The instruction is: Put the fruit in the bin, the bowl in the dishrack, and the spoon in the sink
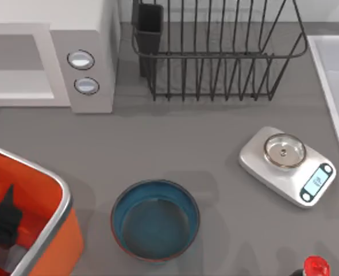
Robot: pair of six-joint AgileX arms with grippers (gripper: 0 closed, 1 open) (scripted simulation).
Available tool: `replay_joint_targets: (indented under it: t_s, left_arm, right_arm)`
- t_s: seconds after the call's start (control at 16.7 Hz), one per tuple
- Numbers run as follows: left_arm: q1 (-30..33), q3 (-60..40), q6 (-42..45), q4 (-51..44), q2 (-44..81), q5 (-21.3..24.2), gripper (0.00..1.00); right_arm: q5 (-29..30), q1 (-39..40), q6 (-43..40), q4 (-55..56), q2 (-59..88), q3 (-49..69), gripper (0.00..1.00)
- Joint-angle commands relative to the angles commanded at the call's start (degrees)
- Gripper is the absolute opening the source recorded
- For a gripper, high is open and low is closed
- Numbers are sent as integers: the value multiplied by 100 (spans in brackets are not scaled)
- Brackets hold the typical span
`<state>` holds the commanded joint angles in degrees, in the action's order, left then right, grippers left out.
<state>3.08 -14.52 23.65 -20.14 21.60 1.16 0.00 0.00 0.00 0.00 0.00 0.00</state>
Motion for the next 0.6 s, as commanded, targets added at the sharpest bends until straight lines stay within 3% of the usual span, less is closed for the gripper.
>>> replay_joint_targets:
  t_s: [0.3,0.6]
  left_arm:
    - [-239,1107,-1839,1535,-1665,-80,100]
    - [-308,1452,-2365,2013,-2160,-115,100]
  right_arm:
    - [0,0,0,0,0,0,100]
    - [0,0,0,0,0,0,100]
